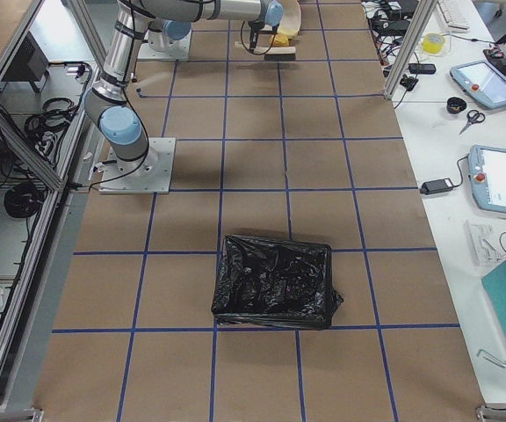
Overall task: Sweep and dump trash in nearest bin
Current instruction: 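Lower dustpan beside sponge and lump while right brings brush behind them, then sweep the yellow sponge and brown lump into the dustpan with right brush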
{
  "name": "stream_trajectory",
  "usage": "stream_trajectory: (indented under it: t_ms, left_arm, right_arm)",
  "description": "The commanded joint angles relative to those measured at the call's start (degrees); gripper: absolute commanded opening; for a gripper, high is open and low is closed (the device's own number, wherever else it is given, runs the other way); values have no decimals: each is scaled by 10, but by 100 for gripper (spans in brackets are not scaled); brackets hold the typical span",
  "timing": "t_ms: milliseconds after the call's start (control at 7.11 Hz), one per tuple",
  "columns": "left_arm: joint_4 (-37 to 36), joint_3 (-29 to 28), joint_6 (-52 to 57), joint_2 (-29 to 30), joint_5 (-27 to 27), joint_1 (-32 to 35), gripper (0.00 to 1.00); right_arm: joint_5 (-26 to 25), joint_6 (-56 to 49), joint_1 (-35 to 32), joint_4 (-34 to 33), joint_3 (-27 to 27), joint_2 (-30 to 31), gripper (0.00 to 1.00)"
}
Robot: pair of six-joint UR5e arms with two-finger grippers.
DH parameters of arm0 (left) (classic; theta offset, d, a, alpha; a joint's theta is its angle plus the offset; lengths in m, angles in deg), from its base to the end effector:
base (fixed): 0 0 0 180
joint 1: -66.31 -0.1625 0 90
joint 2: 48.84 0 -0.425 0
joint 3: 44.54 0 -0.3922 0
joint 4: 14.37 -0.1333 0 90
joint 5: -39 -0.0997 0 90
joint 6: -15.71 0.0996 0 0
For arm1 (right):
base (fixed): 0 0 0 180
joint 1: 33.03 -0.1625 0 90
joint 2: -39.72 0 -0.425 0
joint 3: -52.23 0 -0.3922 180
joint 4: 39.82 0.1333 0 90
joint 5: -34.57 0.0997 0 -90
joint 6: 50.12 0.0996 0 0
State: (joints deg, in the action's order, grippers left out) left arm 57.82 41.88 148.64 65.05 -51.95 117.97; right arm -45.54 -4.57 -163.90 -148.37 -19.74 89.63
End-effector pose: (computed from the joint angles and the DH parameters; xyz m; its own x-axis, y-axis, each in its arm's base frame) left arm 0.2908 -0.5799 0.3111 0.0807 0.9958 0.0432 0.9966 -0.0800 -0.0176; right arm 0.5919 -0.4541 0.2363 -0.9927 0.0930 -0.0763 0.0793 0.9831 0.1653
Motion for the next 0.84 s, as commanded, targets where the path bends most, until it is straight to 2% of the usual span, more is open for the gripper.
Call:
stream_trajectory:
  t_ms: [0,422,703]
  left_arm:
    - [-2,5,6,8,-4,0,0]
    - [-5,4,4,19,-6,0,0]
    - [-5,3,0,22,-10,0,0]
  right_arm:
    - [14,30,-24,2,80,-64,0]
    - [40,37,-26,0,104,-90,0]
    - [69,38,-26,2,152,-101,0]
